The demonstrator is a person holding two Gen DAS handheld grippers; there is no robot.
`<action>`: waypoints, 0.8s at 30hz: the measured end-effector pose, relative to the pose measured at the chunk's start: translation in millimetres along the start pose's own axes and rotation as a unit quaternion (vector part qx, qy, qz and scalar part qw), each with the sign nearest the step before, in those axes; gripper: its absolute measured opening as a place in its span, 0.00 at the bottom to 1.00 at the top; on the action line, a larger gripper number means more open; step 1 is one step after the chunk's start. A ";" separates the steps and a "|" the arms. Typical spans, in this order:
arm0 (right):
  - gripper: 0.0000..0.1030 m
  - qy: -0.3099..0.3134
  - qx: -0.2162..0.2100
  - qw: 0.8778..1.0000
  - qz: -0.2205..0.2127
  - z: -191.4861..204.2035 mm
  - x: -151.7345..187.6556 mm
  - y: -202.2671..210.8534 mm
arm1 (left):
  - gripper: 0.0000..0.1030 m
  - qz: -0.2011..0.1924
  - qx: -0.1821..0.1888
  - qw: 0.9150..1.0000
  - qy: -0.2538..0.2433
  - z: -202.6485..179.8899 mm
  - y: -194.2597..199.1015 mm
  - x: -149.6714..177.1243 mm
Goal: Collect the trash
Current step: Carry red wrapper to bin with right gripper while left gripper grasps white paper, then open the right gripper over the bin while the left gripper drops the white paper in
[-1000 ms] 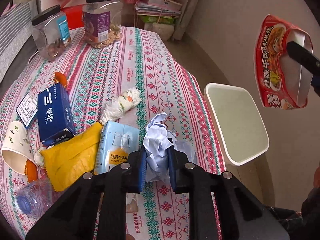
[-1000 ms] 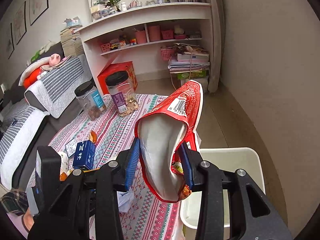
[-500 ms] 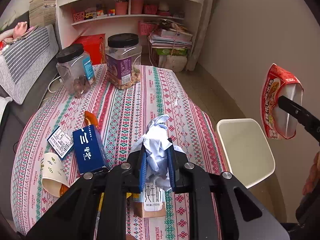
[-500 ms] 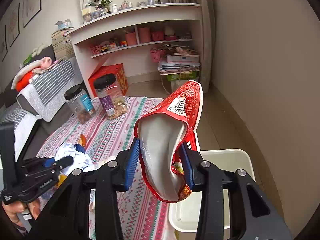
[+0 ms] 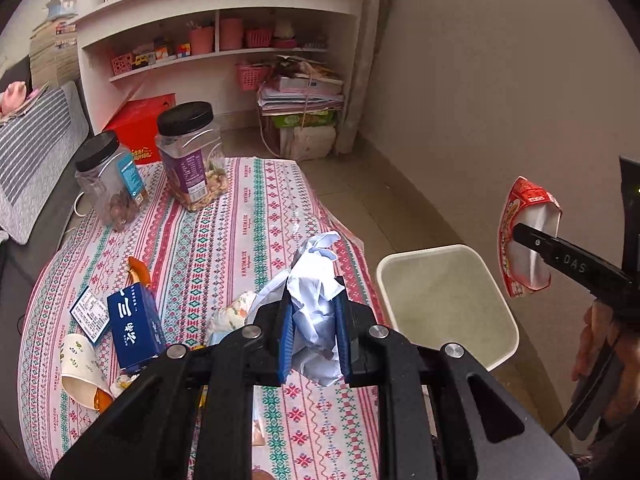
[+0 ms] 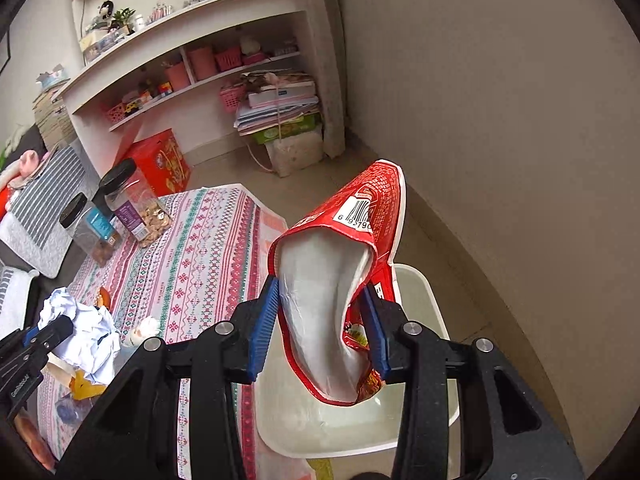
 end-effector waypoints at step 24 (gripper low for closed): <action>0.75 -0.125 0.121 0.983 -0.056 -85.3 2.7 53.0 | 0.30 0.016 0.083 0.995 -0.049 -120.8 -37.7 -52.3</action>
Point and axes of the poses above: each gripper's, at about its wrist camera, not at the fingertips, and y roughly against the way its jaws point, z to its left, x to its underside, the point moved 1 cm from there along -y, roughly the way its jaws point, and after that the axes turned 7 degrees about z, right-handed, at the moved point
